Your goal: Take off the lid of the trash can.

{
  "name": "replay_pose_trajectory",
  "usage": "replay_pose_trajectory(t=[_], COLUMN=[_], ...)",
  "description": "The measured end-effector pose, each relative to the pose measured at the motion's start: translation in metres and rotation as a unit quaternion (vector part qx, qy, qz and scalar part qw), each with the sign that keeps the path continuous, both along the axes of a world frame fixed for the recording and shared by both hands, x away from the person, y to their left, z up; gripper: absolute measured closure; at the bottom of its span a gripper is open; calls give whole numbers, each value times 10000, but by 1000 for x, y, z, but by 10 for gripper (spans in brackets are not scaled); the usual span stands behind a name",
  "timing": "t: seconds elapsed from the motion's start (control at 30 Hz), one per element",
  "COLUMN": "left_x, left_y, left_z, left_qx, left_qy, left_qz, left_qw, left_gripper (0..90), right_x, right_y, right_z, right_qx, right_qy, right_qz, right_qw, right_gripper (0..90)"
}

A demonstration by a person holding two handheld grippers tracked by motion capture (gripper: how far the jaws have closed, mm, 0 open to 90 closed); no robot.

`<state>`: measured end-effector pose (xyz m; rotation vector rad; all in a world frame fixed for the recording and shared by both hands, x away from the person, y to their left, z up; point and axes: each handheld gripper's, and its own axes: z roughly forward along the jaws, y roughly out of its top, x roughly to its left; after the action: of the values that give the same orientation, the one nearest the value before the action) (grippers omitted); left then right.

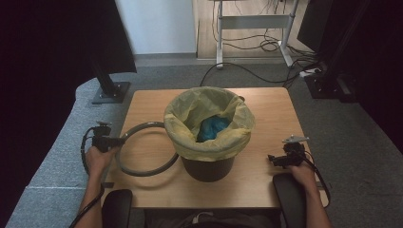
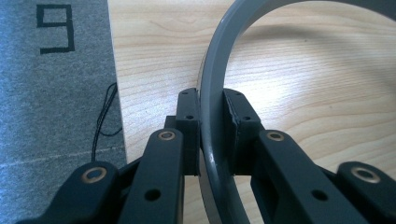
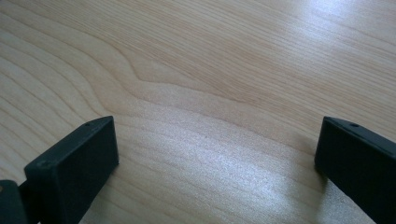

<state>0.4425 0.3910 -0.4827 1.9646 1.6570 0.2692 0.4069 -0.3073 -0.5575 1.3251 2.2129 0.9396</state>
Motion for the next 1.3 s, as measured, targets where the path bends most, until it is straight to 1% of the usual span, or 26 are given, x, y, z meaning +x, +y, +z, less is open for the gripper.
replay_pose_trajectory(t=[0.1,0.17,0.27,0.47,0.53,0.67,0.7,0.8,0.87,0.97,1.0,1.1,1.2,1.3], left_x=[1,1,0,-2,-4,-8,-9,-13,-16,-21,-22,-25,-27,-28], left_y=[-2,-4,-7,-11,-12,-16,-17,-22,-23,-26,-28,-32,-35,-37], left_z=[-8,-13,-20,-34,-36,-36,-37,-40,-42,-47,-49,-54,-58,-61], left_qx=[28,61,166,404,457,709,718,782,665,550,561,666,653,635], left_qy=[69,75,73,164,102,-11,-57,-219,-301,-478,-551,-681,-783,-847], left_qz=[-4,-13,-6,-39,-43,-127,-182,-403,-485,-556,-600,-819,-885,-941], left_qw=[10000,10000,9998,9990,9989,9974,9972,9959,9961,9958,9951,9921,9908,9899], left_gripper=[776,776,776,777,773,753,732,600,478,340,293,175,87,22], right_x=[0,0,0,0,0,0,0,0,0,0,0,0,-1,-1], right_y=[0,0,0,0,0,0,0,0,0,0,0,0,0,0], right_z=[0,0,0,0,0,0,0,0,0,0,0,0,0,0], right_qx=[-3,-3,-2,-3,-2,-3,-3,1,1,-7,-7,-8,-8,-9], right_qy=[-5,-5,-4,-6,-5,-5,-6,-6,-6,-4,-3,-3,-4,-4], right_qz=[3,3,5,5,5,5,5,3,3,24,27,32,35,37], right_qw=[10000,10000,10000,10000,10000,10000,10000,10000,10000,10000,10000,10000,10000,10000], right_gripper=[0,0,0,0,0,0,0,0,0,0,0,0,0,0])
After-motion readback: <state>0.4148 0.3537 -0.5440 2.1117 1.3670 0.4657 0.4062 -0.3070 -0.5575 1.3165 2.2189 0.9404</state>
